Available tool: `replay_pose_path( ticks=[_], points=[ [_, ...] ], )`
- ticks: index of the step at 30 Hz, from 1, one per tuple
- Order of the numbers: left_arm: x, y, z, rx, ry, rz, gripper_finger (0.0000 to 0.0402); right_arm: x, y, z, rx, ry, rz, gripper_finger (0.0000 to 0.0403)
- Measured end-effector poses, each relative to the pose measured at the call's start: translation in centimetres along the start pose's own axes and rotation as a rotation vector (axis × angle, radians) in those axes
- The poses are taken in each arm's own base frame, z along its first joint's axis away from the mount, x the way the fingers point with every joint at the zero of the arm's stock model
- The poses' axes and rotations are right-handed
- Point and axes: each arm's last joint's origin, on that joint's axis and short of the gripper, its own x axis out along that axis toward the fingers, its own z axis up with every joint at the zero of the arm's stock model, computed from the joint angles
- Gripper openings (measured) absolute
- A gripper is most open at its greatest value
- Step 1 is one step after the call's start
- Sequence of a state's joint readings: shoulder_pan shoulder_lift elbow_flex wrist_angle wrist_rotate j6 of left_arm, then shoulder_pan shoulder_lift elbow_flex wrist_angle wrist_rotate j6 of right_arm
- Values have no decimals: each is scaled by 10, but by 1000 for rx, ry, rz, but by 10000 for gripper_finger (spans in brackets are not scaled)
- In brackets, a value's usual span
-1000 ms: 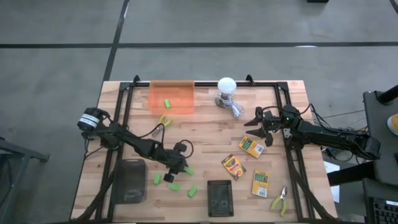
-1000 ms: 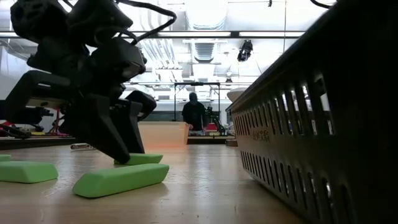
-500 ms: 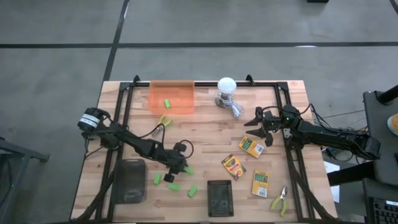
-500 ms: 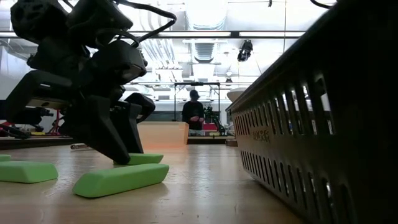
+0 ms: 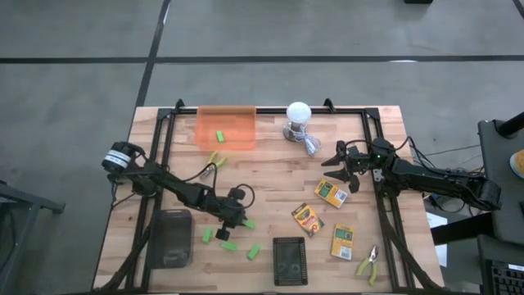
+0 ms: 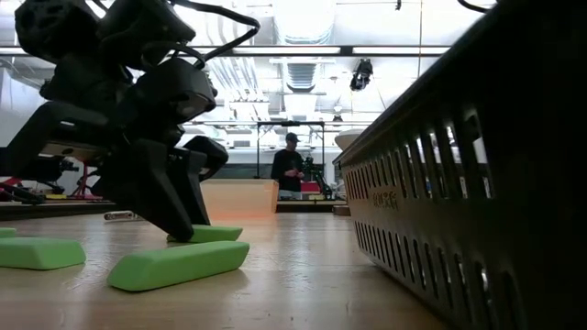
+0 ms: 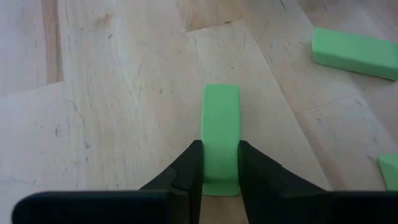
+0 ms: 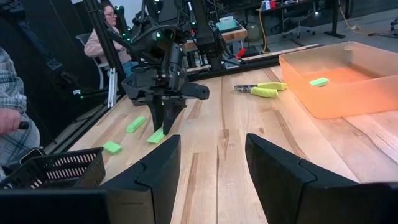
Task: Pick & Place School Supplies
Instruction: Put the green eraser into the orange bin
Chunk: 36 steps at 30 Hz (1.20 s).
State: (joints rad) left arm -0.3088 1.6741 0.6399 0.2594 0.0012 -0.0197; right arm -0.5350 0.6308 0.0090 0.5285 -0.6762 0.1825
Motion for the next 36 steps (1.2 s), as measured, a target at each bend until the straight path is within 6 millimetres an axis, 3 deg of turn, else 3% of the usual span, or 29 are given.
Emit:
replay_pose_path(
  ticks=[6, 12, 24, 36],
  points=[
    [-8, 0, 8, 1, -16, 6, 82, 0, 0, 0, 0, 0, 0, 178],
    [-33, 1, 37, 9, -63, 61, 82, 0, 0, 0, 0, 0, 0, 178],
    [-110, 7, 85, -87, -44, 315, 82, 0, 0, 0, 0, 0, 0, 178],
    [-170, 27, 93, -330, 8, 569, 82, 0, 0, 0, 0, 0, 0, 178]
  ],
)
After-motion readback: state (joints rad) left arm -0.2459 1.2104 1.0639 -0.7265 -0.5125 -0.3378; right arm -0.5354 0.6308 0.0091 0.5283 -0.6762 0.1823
